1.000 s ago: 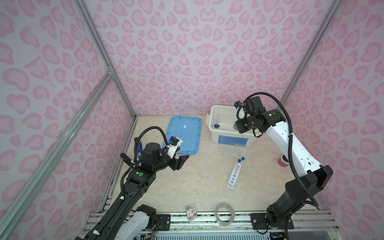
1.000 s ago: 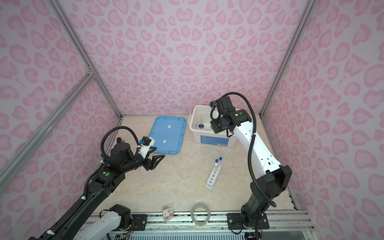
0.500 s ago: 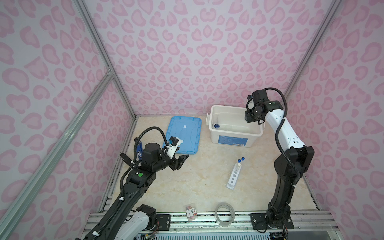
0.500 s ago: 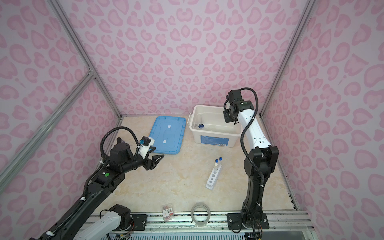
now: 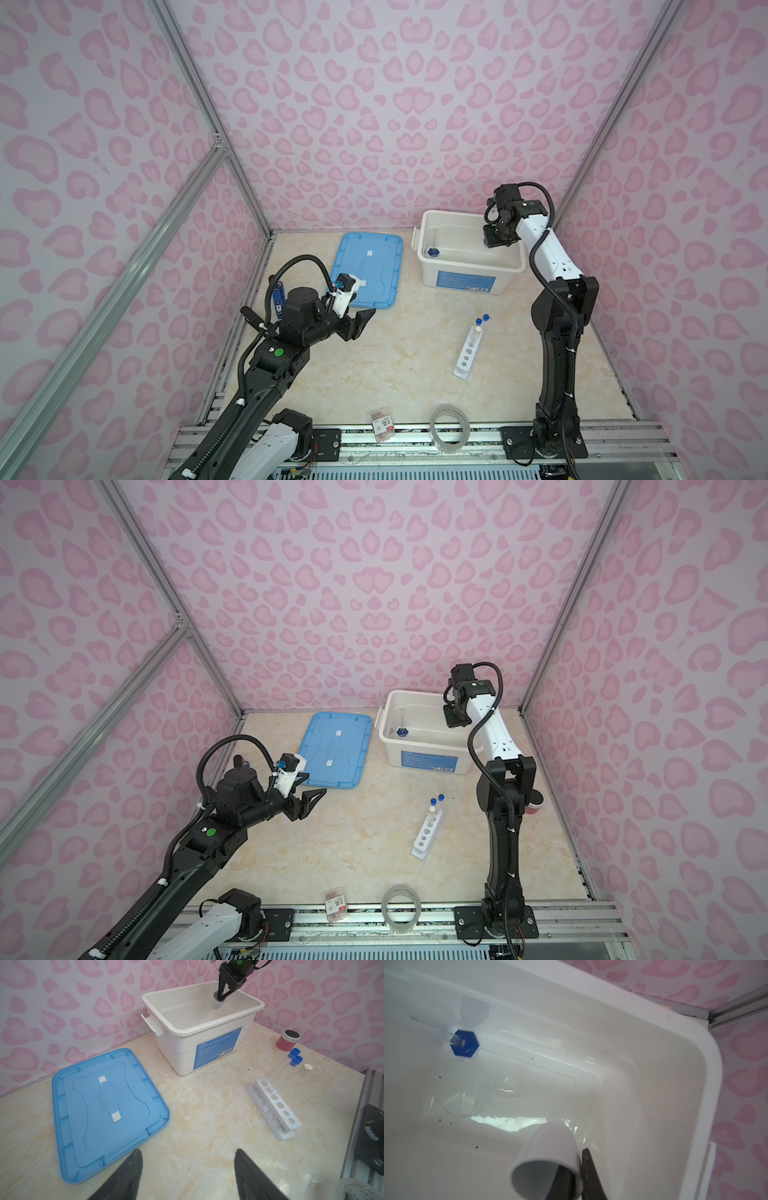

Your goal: Organize the chemistry lab equipment

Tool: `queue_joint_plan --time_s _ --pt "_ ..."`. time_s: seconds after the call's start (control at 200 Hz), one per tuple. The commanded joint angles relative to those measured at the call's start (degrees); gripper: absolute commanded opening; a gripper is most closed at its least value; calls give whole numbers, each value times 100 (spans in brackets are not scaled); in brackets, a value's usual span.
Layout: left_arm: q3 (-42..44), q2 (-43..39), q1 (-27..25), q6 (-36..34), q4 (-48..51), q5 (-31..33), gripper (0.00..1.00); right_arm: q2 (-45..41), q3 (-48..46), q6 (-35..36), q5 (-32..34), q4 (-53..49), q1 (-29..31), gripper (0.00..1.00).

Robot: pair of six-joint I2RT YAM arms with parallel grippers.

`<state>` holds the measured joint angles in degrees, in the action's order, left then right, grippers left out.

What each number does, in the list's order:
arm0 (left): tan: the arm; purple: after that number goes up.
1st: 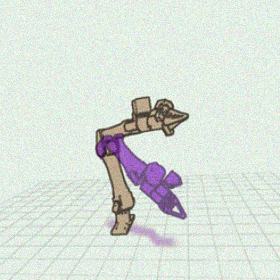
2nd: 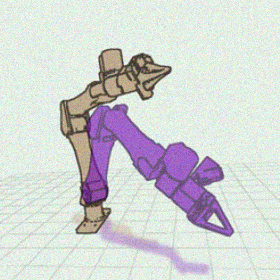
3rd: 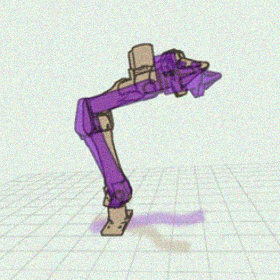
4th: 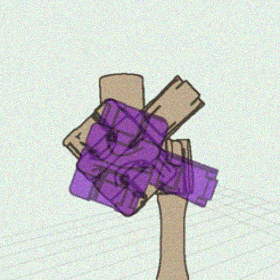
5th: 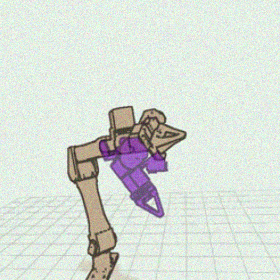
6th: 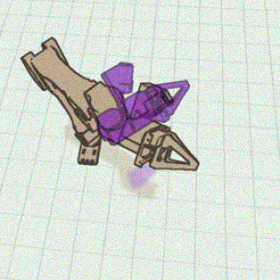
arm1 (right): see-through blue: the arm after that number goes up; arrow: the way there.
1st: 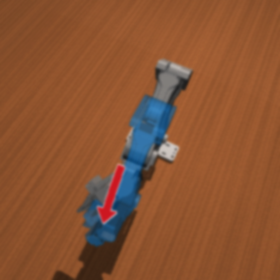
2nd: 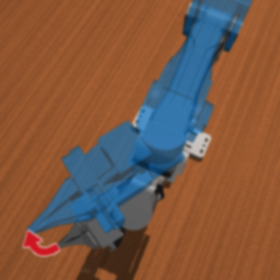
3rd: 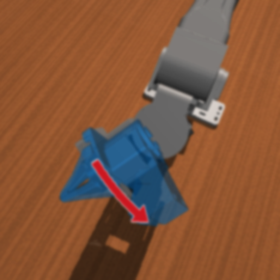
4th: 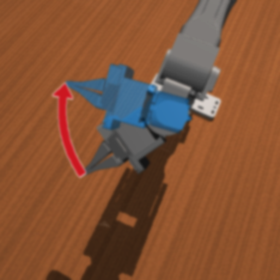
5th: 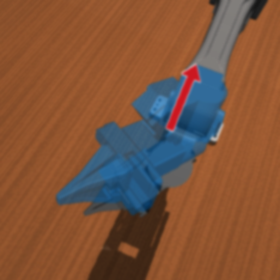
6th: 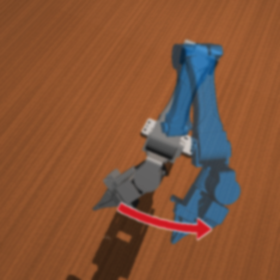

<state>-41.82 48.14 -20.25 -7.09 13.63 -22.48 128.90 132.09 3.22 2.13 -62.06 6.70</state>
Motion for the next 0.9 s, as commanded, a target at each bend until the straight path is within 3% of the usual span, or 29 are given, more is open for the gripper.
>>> queue_joint_plan --time_s 0.0,0.895 --pt "17 -3 4 -29 -27 42 72 130 10 56 44 53 -28 8" --pt "-124 147 7 6 180 209 72 973 36 73 -223 370 -256 8"
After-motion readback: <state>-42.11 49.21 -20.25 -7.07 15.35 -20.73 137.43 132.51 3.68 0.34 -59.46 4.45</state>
